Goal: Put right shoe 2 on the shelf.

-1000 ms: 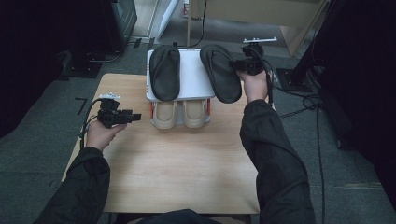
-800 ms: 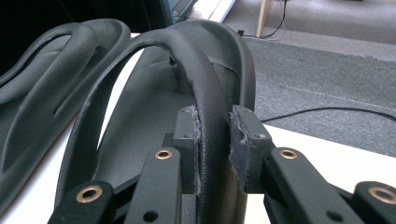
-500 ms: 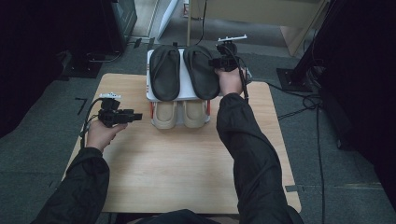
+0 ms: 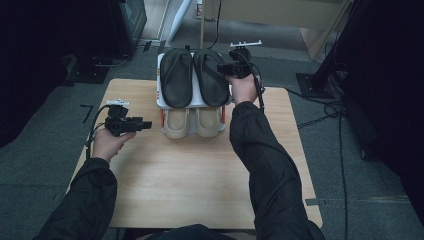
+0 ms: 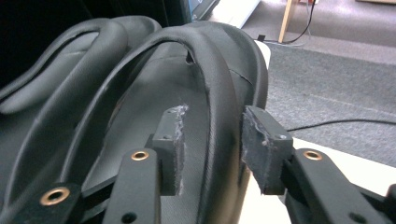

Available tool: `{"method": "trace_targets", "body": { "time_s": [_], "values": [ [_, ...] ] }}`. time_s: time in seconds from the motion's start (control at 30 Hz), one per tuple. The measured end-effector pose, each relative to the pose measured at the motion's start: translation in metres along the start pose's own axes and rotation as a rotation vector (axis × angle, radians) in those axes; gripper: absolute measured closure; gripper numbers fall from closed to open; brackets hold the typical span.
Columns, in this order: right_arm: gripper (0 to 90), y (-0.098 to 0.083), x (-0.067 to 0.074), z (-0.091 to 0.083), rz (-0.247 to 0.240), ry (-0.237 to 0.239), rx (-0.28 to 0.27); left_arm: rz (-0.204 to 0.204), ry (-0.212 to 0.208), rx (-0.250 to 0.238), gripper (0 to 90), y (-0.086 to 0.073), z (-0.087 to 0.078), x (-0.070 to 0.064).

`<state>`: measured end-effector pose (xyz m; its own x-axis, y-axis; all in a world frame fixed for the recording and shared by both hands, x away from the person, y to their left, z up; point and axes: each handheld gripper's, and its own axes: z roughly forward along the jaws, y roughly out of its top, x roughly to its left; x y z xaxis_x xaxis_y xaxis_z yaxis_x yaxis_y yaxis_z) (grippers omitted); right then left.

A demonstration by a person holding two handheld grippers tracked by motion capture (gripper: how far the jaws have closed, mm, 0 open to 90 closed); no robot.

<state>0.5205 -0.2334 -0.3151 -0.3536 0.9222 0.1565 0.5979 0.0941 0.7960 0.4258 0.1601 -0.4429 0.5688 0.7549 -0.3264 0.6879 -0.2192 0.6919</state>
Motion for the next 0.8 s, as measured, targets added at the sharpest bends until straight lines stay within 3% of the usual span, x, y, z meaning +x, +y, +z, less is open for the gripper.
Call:
{"method": "trace_targets", "body": {
  "time_s": [0.17, 0.27, 0.37, 0.53, 0.63, 0.8],
  "values": [
    [61.4, 0.001, -0.005, -0.014, -0.029, 0.008, -0.013, -0.002, 0.001, -0.005, 42.9, 0.0, -0.001, 0.001],
    [72.5, 0.003, -0.01, -0.025, -0.061, -0.009, -0.027, 0.002, 0.006, -0.001, 43.0, 0.0, -0.001, 0.0],
    [76.4, 0.001, -0.019, -0.03, -0.078, -0.036, -0.001, 0.012, 0.005, -0.016, 43.2, 0.001, -0.002, -0.002],
    [74.5, -0.012, -0.028, -0.023, -0.069, -0.028, 0.035, 0.014, 0.007, -0.007, 43.1, 0.0, 0.0, -0.001],
    [69.3, -0.018, -0.026, -0.015, -0.079, -0.016, 0.038, 0.01, 0.008, -0.003, 43.1, 0.0, 0.001, 0.0],
    [69.1, -0.02, -0.021, -0.007, -0.083, -0.022, 0.048, 0.008, 0.013, -0.001, 43.0, -0.001, 0.001, 0.002]
  ]
}}
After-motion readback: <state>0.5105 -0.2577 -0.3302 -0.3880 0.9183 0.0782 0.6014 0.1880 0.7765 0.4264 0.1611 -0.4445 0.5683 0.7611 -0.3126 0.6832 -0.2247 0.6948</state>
